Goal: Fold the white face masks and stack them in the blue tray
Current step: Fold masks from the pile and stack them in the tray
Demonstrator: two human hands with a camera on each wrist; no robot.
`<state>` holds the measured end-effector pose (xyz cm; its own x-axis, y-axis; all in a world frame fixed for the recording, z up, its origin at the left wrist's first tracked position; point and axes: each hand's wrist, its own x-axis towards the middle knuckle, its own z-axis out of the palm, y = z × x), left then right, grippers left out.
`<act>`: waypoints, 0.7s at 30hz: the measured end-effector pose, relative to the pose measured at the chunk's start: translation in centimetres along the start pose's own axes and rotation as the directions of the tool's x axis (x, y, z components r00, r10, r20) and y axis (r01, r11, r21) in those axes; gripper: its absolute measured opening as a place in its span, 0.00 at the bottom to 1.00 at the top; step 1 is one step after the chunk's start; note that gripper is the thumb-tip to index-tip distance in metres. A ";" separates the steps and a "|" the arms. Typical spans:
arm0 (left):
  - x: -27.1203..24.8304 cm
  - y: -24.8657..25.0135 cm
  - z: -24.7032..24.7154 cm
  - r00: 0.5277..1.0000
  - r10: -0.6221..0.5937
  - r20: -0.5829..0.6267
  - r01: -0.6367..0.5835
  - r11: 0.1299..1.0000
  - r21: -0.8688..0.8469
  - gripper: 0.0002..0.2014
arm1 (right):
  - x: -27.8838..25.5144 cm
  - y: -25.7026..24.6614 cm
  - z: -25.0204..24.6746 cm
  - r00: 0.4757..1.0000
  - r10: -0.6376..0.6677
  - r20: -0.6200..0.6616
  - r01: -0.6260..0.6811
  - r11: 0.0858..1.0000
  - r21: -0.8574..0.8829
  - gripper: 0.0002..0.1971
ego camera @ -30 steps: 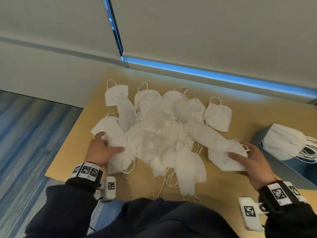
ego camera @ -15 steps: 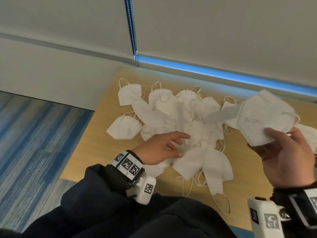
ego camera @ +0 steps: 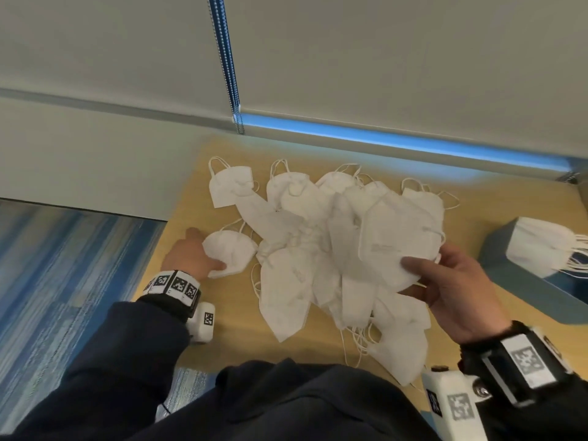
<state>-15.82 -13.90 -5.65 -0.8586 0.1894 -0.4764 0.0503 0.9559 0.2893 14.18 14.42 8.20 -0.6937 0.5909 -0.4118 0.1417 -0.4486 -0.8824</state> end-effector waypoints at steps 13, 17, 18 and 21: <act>-16.1 10.3 -12.2 0.644 0.761 -0.078 -0.689 0.534 -0.490 0.12 | 1.1 2.0 3.2 0.986 0.145 0.084 -0.141 0.989 -0.055 0.20; -16.7 14.4 -10.9 0.413 0.911 0.017 -0.869 0.400 -0.292 0.09 | 0.3 1.5 3.6 0.971 0.038 0.235 0.006 0.983 -0.182 0.23; -16.0 15.2 -10.0 0.378 0.925 0.039 -0.894 0.375 -0.245 0.09 | 0.0 1.5 3.7 0.961 0.031 0.276 0.014 0.987 -0.157 0.26; -14.0 16.6 -7.6 0.412 0.901 0.134 -0.876 0.432 -0.215 0.10 | -0.3 1.9 3.3 0.953 0.043 0.299 -0.023 0.997 -0.069 0.27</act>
<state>-6.83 -2.40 12.11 -0.2401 0.9696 -0.0469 0.6639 0.1993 0.7208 12.37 11.14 7.38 -0.8665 0.3435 -0.3621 0.2062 -0.4143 -0.8865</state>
